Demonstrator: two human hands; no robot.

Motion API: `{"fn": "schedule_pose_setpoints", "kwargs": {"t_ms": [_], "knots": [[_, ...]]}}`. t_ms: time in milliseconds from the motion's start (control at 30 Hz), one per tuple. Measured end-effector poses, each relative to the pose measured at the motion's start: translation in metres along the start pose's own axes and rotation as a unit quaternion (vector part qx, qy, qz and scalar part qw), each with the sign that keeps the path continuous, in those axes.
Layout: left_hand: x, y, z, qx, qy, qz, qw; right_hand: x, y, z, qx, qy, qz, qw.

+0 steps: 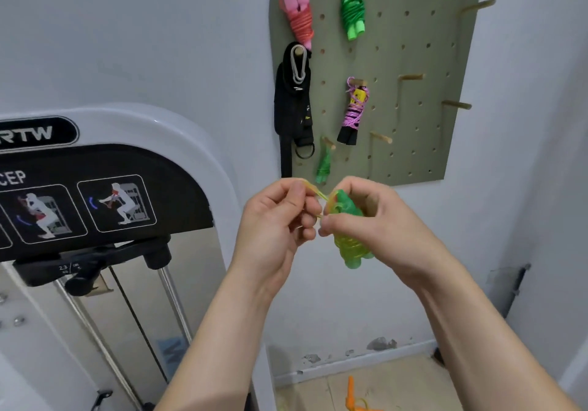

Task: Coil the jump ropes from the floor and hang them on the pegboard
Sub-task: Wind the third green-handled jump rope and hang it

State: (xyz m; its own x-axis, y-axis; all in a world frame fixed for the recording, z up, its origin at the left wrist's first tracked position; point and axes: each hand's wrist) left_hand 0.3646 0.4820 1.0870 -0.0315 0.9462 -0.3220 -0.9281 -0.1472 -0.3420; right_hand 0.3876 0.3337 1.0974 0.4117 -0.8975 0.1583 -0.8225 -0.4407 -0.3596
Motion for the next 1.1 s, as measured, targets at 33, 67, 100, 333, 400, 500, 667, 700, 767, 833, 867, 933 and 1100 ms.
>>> {"fn": "schedule_pose_setpoints", "kwargs": {"t_ms": [33, 67, 100, 333, 400, 500, 667, 700, 767, 833, 867, 933, 1100], "knots": [[-0.001, -0.006, 0.0, -0.009, -0.008, 0.015, 1.0, 0.003, -0.005, -0.005, 0.002, 0.017, -0.017, 1.0], [-0.002, -0.012, 0.001, -0.021, -0.025, 0.029, 0.999, 0.006, -0.011, -0.009, 0.006, 0.028, -0.03, 0.999], [-0.004, -0.018, 0.003, -0.035, -0.045, 0.042, 0.997, 0.008, -0.017, -0.012, 0.012, 0.037, -0.035, 0.999], [-0.022, -0.069, 0.023, -0.136, -0.121, 0.07, 0.981, 0.021, -0.069, 0.003, 0.067, -0.066, -0.04, 0.995], [-0.033, -0.086, 0.021, -0.148, -0.122, 0.062, 0.98, 0.034, -0.086, 0.008, 0.058, -0.123, -0.063, 0.989], [-0.049, -0.116, 0.015, -0.169, -0.125, 0.069, 0.975, 0.058, -0.113, 0.011, 0.028, -0.21, -0.097, 0.973], [-0.084, -0.176, -0.003, -0.188, -0.131, 0.085, 0.97, 0.109, -0.162, 0.013, 0.073, -0.212, -0.049, 0.973], [-0.09, -0.188, -0.006, -0.181, -0.124, 0.076, 0.973, 0.121, -0.172, 0.013, 0.084, -0.208, -0.029, 0.974], [-0.102, -0.211, -0.009, -0.161, -0.094, 0.042, 0.981, 0.143, -0.191, 0.015, 0.099, -0.219, -0.003, 0.971], [-0.113, -0.233, -0.012, -0.154, -0.065, 0.01, 0.986, 0.164, -0.209, 0.017, 0.101, -0.235, 0.014, 0.967], [-0.118, -0.243, -0.013, -0.158, -0.063, 0.005, 0.985, 0.173, -0.217, 0.017, 0.1, -0.244, 0.022, 0.965], [-0.127, -0.262, -0.013, -0.174, -0.081, 0.005, 0.981, 0.187, -0.232, 0.017, 0.097, -0.266, 0.034, 0.958], [-0.149, -0.304, -0.003, -0.201, -0.147, -0.024, 0.968, 0.202, -0.27, 0.008, 0.108, -0.285, 0.065, 0.95]]}}
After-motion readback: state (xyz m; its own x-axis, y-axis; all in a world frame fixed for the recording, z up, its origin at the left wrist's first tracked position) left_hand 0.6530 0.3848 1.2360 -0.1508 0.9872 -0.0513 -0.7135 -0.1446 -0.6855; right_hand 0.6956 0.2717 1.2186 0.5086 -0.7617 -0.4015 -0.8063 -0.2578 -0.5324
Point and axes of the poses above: each hand's wrist, its own y-axis away from the middle knuckle, its own x-axis out of the back of the hand, z = x × y
